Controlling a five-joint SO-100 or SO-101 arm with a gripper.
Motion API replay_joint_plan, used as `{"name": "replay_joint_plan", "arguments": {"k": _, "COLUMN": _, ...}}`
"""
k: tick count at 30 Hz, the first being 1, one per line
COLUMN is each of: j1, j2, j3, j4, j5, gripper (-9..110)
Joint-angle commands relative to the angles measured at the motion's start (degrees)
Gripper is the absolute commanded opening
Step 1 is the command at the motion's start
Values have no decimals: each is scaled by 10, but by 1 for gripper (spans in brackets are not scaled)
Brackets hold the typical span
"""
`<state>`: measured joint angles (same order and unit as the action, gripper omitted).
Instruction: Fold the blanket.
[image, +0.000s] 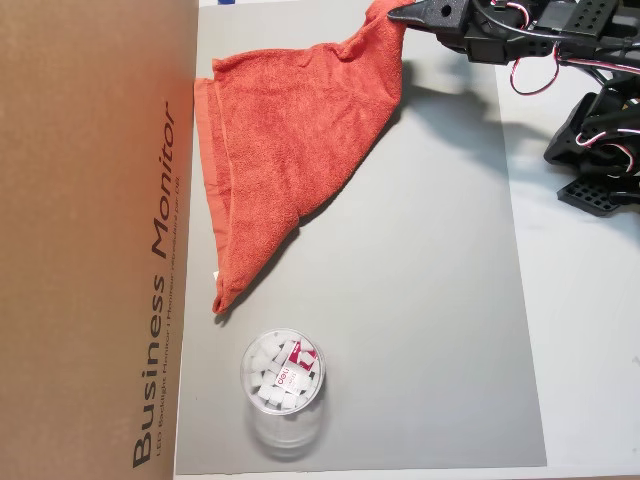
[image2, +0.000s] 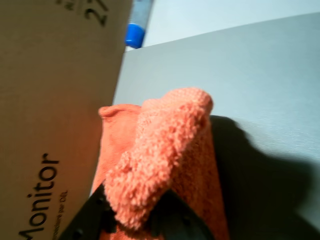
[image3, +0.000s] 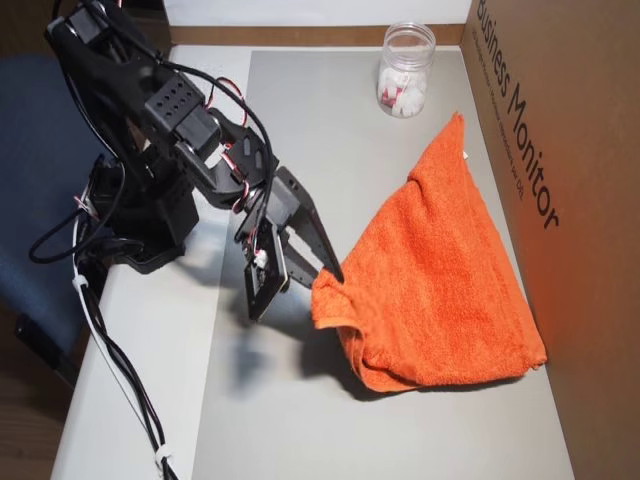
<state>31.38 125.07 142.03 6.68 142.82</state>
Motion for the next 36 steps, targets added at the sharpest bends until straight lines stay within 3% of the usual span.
{"name": "replay_joint_plan", "arguments": {"k": 1, "j1": -22, "j2": 10, "j3": -46, "j4": -10, "j5": 6, "gripper": 0}}
{"name": "replay_joint_plan", "arguments": {"k": 9, "j1": -78, "j2": 9, "j3": -78, "j4": -13, "j5": 6, "gripper": 0}}
{"name": "replay_joint_plan", "arguments": {"k": 15, "j1": -126, "j2": -14, "j3": -92, "j4": -96, "j5": 0, "gripper": 0}}
{"name": "replay_joint_plan", "arguments": {"k": 36, "j1": -244, "j2": -221, "j3": -359, "j4": -113, "j5": -64, "gripper": 0}}
